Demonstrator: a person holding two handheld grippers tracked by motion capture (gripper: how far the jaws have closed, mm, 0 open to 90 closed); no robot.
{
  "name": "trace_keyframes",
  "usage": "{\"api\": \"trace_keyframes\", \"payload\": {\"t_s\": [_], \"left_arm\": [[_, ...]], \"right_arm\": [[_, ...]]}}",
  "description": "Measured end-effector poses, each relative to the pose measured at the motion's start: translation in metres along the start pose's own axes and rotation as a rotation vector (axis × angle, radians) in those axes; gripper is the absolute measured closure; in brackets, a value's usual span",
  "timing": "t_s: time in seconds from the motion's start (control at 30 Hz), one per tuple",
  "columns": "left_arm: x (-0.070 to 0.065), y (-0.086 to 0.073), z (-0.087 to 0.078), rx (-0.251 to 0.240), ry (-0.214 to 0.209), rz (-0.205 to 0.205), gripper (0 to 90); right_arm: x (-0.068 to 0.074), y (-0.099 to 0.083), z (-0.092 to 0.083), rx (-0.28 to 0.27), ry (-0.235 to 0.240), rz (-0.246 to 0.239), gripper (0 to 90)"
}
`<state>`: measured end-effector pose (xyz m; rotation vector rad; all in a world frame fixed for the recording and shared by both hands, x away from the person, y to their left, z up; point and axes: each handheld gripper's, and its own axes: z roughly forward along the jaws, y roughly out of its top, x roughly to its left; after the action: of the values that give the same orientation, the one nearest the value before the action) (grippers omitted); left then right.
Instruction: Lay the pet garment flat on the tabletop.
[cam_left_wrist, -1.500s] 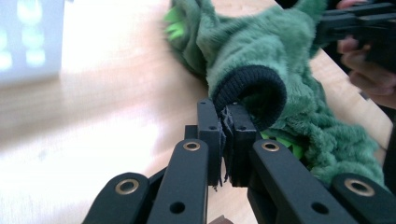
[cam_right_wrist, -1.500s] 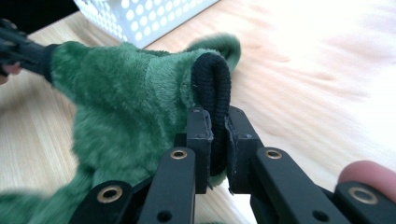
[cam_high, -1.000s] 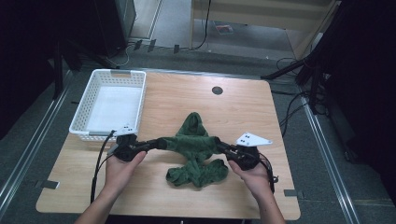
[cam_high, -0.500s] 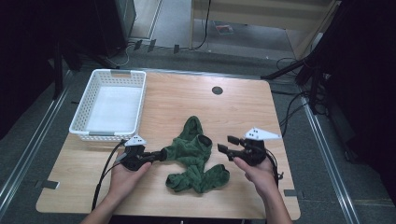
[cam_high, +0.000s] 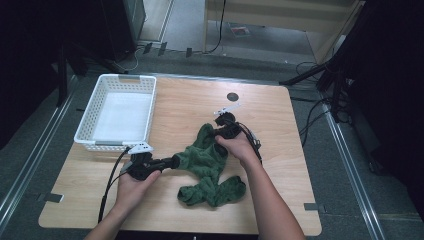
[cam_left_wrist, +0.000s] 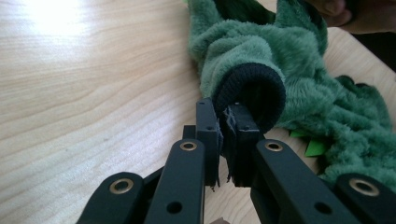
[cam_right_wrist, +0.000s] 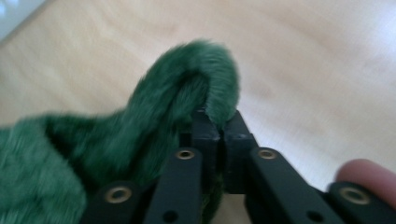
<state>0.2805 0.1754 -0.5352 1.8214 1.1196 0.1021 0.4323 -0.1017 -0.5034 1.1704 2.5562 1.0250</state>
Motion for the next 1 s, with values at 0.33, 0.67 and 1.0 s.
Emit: {"api": "trace_keyframes", "payload": {"t_s": [0.33, 0.67, 1.0], "left_arm": [[0.005, 0.017, 0.014, -0.074, 0.072, -0.070, 84.9], [0.006, 0.025, 0.029, -0.038, 0.078, -0.025, 77.9], [0.011, 0.029, 0.026, -0.063, 0.097, -0.067, 79.3]], "right_arm": [[-0.026, 0.029, -0.005, -0.348, -0.074, 0.048, 62.4], [-0.033, 0.002, -0.019, -0.307, -0.041, 0.095, 44.4], [-0.016, -0.032, -0.018, -0.115, 0.180, 0.039, 47.1]]}}
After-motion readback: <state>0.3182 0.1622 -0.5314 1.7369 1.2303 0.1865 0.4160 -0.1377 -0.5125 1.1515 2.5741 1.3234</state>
